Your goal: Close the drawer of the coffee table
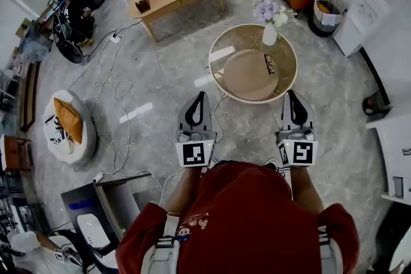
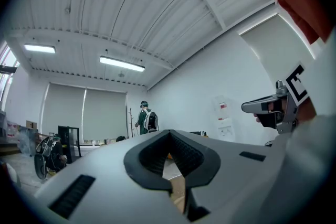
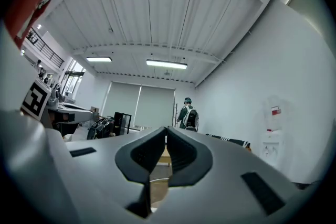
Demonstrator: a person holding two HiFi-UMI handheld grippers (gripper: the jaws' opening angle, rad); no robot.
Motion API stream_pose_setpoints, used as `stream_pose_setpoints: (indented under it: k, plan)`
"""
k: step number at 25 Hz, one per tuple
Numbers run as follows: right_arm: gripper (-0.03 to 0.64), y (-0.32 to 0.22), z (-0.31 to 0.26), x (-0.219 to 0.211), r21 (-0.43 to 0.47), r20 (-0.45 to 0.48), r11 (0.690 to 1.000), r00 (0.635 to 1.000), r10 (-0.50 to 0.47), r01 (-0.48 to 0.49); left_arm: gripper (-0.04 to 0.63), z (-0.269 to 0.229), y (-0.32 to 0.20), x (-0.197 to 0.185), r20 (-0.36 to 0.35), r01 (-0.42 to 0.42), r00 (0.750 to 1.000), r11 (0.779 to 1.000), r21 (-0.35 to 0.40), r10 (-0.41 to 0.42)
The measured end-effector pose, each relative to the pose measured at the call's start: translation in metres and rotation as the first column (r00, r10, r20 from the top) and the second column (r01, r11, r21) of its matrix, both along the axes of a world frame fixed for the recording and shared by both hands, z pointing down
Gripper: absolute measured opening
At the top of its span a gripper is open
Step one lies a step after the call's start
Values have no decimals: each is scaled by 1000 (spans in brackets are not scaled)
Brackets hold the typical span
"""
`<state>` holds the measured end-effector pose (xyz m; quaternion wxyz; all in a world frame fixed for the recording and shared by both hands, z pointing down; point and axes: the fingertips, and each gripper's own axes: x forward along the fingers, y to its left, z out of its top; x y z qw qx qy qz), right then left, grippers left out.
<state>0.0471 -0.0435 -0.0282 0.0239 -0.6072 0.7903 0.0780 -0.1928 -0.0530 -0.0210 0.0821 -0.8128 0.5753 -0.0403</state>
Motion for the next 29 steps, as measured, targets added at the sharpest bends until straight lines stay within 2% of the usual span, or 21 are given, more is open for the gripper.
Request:
stream_pose_setpoints:
  k: [5, 18, 29]
  plan:
    - [26, -2, -1, -1, 3, 17, 1000, 1000, 2, -2, 12, -5, 1, -1, 20, -3, 1000, 1000, 30, 3]
    - [26, -2, 6, -13, -11, -32, 1000, 999, -12, 12, 12, 0, 10, 2, 15, -22, 1000, 999, 23, 22]
    - [26, -2, 10, -5, -17, -20, 1000, 1000, -5, 4, 12, 2, 9, 13, 27, -24, 999, 1000, 10, 24]
